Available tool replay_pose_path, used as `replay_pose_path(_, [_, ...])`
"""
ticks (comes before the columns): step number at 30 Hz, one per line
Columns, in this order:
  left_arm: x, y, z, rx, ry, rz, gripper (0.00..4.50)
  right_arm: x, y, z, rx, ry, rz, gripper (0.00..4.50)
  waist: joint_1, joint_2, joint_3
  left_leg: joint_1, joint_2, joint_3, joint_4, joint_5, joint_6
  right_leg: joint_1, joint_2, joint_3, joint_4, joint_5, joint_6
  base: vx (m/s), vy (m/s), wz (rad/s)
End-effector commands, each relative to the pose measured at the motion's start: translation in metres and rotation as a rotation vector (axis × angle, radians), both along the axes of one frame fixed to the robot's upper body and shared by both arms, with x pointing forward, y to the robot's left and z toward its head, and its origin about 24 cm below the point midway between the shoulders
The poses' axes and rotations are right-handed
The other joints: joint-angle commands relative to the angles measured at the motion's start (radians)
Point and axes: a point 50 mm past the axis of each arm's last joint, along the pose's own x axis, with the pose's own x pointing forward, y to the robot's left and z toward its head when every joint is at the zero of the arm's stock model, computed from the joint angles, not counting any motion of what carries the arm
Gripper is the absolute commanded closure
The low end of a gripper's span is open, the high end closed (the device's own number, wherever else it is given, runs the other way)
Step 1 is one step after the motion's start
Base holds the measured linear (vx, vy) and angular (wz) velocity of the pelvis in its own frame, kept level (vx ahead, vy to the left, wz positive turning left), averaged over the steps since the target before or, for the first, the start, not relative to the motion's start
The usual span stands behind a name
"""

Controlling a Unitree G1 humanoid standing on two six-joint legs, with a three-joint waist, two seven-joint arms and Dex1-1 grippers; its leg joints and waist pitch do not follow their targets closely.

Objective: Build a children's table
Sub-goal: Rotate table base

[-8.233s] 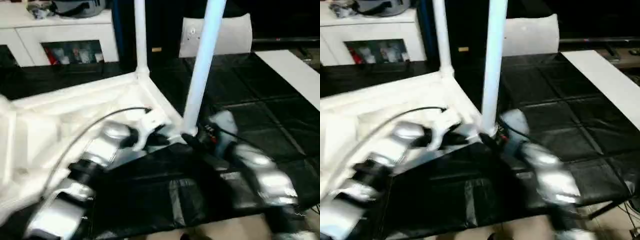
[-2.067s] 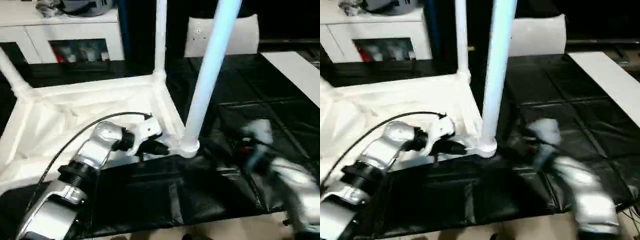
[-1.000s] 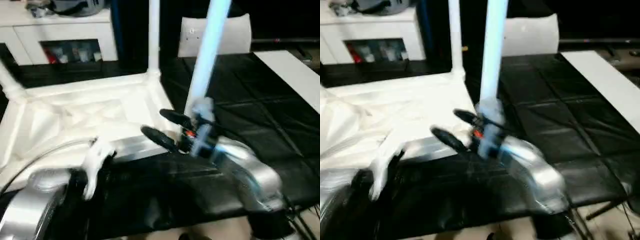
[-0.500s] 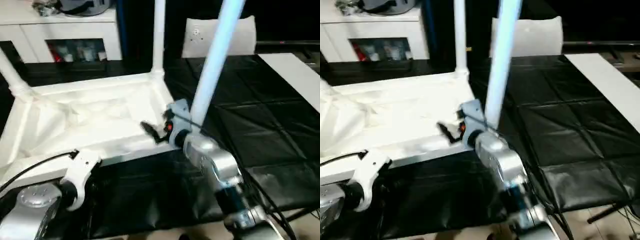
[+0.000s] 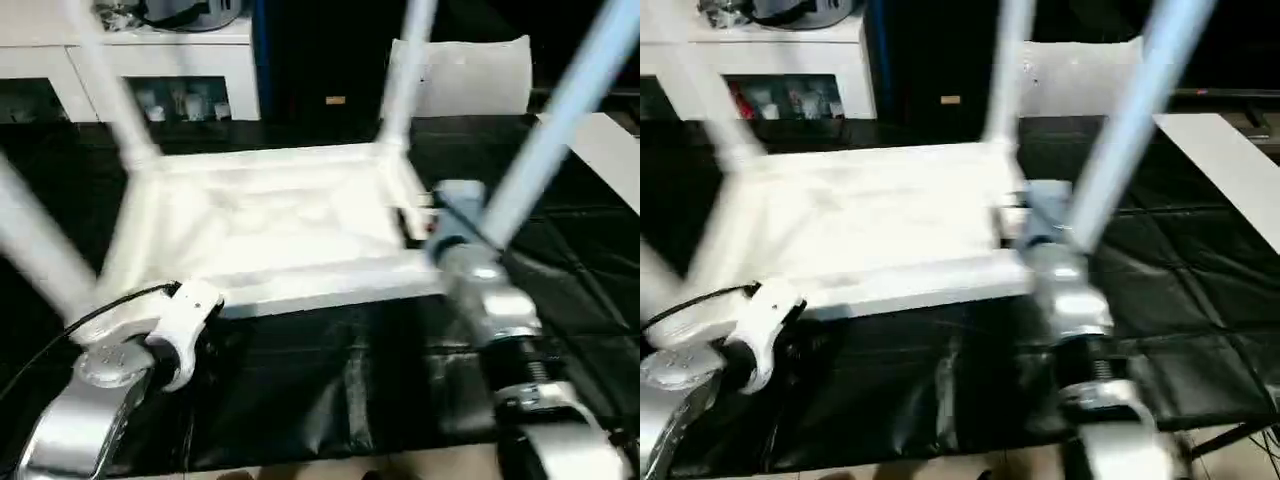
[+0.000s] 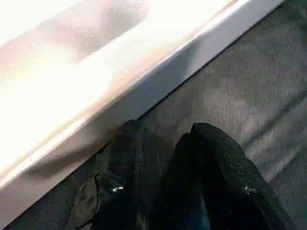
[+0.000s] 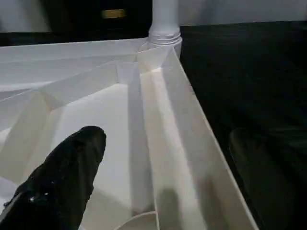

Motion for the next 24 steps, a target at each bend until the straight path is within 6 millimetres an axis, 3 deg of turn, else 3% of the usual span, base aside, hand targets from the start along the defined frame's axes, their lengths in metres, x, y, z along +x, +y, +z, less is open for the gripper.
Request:
replay_pose_path(1, [0.009, -0.001, 0.005, 0.017, -0.070, 0.005, 2.32, -0.001, -0.022, 0.002, -0.010, -0.021, -0.055, 0.00, -0.012, 0.009, -0.062, -0.010, -0.003, 0.015, -0.070, -0.204, 0.013, 0.051, -0.028, 0.041, -0.070, -0.320, -0.131, 0.000, 0.000, 0.00])
replay_pose_path(4, [0.015, -0.005, 0.006, 0.004, -0.105, -0.002, 2.32, -0.001, -0.023, 0.004, 0.011, -0.037, -0.014, 0.00, -0.016, 0.007, -0.063, -0.015, -0.002, 0.013, -0.070, -0.191, 0.020, 0.054, -0.028, 0.040, -0.067, -0.308, -0.132, 0.000, 0.000, 0.00])
replay_pose_path(6, [0.022, -0.010, 0.009, -0.049, -0.160, 0.021, 2.32, -0.005, -0.011, 0.010, -0.003, -0.091, 0.143, 0.00, -0.023, 0.007, -0.063, -0.019, -0.005, 0.013, -0.068, -0.193, 0.034, 0.056, -0.028, 0.038, -0.071, -0.310, -0.135, 0.000, 0.000, 0.00])
replay_pose_path(9, [0.020, -0.012, 0.010, -0.119, -0.186, 0.074, 2.32, -0.013, 0.001, 0.010, 0.028, -0.107, 0.258, 0.00, -0.027, 0.009, -0.068, -0.028, 0.002, 0.010, -0.066, -0.150, 0.052, 0.065, -0.033, 0.039, -0.065, -0.251, -0.164, 0.000, 0.000, 0.00])
replay_pose_path(11, [0.015, -0.011, 0.011, -0.166, -0.228, 0.133, 2.32, -0.022, 0.009, 0.011, 0.045, -0.118, 0.331, 0.00, -0.029, 0.016, -0.066, -0.024, 0.004, 0.010, -0.066, -0.157, 0.061, 0.059, -0.032, 0.039, -0.066, -0.255, -0.176, 0.000, 0.000, 0.00])
replay_pose_path(12, [0.013, -0.010, 0.012, -0.174, -0.240, 0.140, 2.32, -0.024, 0.011, 0.011, 0.057, -0.121, 0.342, 0.00, -0.032, 0.012, -0.068, -0.026, 0.005, 0.011, -0.064, -0.154, 0.066, 0.061, -0.032, 0.039, -0.067, -0.249, -0.179, 0.000, 0.000, 0.00])
replay_pose_path(13, [0.010, -0.009, 0.011, -0.187, -0.254, 0.177, 2.32, -0.029, 0.015, 0.011, 0.068, -0.124, 0.388, 0.00, -0.032, 0.015, -0.066, -0.023, 0.006, 0.012, -0.065, -0.167, 0.073, 0.055, -0.028, 0.038, -0.071, -0.268, -0.182, 0.000, 0.000, 0.00])
replay_pose_path(15, [0.003, -0.005, 0.009, -0.189, -0.292, 0.239, 2.32, -0.038, 0.023, 0.012, 0.114, -0.131, 0.462, 0.00, -0.032, 0.012, -0.065, -0.028, 0.010, 0.011, -0.066, -0.170, 0.080, 0.058, -0.028, 0.038, -0.074, -0.273, -0.170, 0.000, 0.000, 0.00])
replay_pose_path(18, [-0.004, -0.001, 0.006, -0.215, -0.317, 0.306, 2.32, -0.049, 0.030, 0.014, 0.160, -0.139, 0.543, 0.00, -0.030, 0.013, -0.063, -0.025, 0.011, 0.010, -0.070, -0.201, 0.082, 0.050, -0.026, 0.037, -0.081, -0.332, -0.148, 0.000, 0.000, 0.00])
replay_pose_path(19, [-0.011, 0.003, 0.004, -0.201, -0.378, 0.362, 2.32, -0.061, 0.036, 0.013, 0.150, -0.135, 0.626, 0.00, -0.029, 0.014, -0.061, -0.027, 0.011, 0.008, -0.070, -0.211, 0.083, 0.050, -0.024, 0.037, -0.086, -0.341, -0.141, 0.000, 0.000, 0.00])
replay_pose_path(24, [-0.026, 0.015, 0.002, -0.156, -0.504, 0.512, 2.32, -0.085, 0.041, 0.011, 0.090, -0.090, 0.724, 0.00, -0.023, 0.003, -0.054, -0.030, 0.012, 0.007, -0.074, -0.247, 0.073, 0.046, -0.024, 0.038, -0.098, -0.434, -0.079, 0.000, 0.000, 0.00])
